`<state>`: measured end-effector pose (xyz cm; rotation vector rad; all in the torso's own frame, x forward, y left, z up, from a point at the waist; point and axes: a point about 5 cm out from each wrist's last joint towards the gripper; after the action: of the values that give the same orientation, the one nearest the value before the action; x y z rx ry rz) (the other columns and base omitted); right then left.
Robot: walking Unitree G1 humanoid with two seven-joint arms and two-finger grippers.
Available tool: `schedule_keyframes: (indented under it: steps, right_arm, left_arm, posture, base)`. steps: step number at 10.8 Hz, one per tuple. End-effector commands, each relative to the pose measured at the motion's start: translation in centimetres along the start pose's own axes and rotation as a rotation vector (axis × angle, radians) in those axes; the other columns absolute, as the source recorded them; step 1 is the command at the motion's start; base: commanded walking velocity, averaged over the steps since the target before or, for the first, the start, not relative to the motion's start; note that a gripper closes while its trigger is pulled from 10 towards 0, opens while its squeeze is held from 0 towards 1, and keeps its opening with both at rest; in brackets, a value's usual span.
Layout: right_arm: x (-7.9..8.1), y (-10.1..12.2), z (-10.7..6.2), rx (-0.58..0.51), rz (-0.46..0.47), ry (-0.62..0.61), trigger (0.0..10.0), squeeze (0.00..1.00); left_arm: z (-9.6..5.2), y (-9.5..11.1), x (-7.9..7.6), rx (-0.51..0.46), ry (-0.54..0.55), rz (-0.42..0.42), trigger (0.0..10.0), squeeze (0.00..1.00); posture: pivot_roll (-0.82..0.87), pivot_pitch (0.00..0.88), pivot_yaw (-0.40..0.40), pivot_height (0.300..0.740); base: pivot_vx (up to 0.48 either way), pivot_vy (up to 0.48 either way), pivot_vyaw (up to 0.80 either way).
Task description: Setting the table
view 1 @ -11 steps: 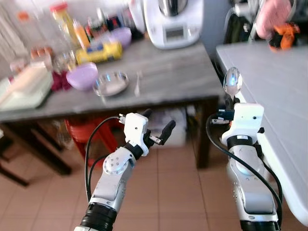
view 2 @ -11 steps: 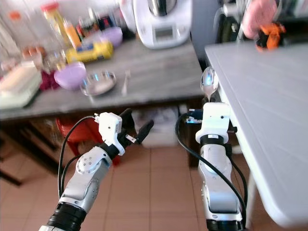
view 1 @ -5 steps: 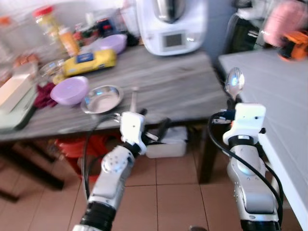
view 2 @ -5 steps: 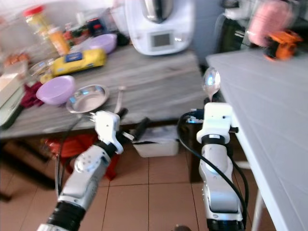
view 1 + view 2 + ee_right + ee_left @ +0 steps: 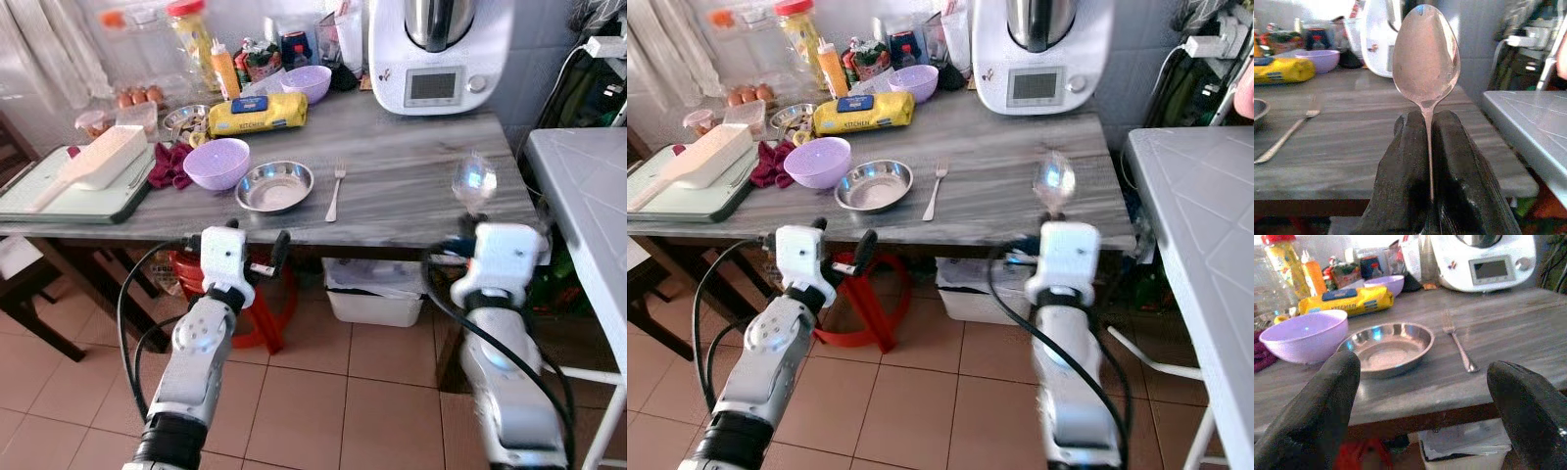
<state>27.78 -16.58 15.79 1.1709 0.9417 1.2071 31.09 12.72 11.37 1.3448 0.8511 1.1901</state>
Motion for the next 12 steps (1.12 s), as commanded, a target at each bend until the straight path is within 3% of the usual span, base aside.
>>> schedule_keyframes:
  steps: [1,9,12]
  right_arm:
    - [0.3,0.6,0.0,-0.029,0.012,0.009,10.0,0.0]
    - [0.2,0.8,0.0,-0.036,0.001,0.001,10.0,0.0]
    - [0.2,0.7,-0.2,-0.036,0.0,-0.002,10.0,0.0]
  left_arm:
    - [-0.2,0.1,0.6,-0.001,0.018,0.024,10.0,0.0]
    - [0.3,0.3,-0.9,-0.006,-0.037,-0.001,10.0,0.0]
    - [0.1,0.7,-1.7,-0.039,-0.107,-0.026,10.0,0.0]
  posture:
    - [-0.13,0.068,0.156,0.74]
    - [-0.14,0.071,0.157,0.74]
    - [-0.14,0.076,0.157,0.74]
  base:
    - [0.0,0.0,0.0]
    - [0.0,0.39,0.0]
    - [0.0,0.0,0.0]
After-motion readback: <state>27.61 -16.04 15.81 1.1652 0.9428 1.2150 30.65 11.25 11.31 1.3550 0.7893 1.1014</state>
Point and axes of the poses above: a point about 5 cm out from each wrist's last joint towards the gripper, its own z axis pointing out of the wrist towards the gripper, its own y axis along the axis of the wrist's last joint, x = y × z, and after that the axes turned 10 degrees about z, right-handed
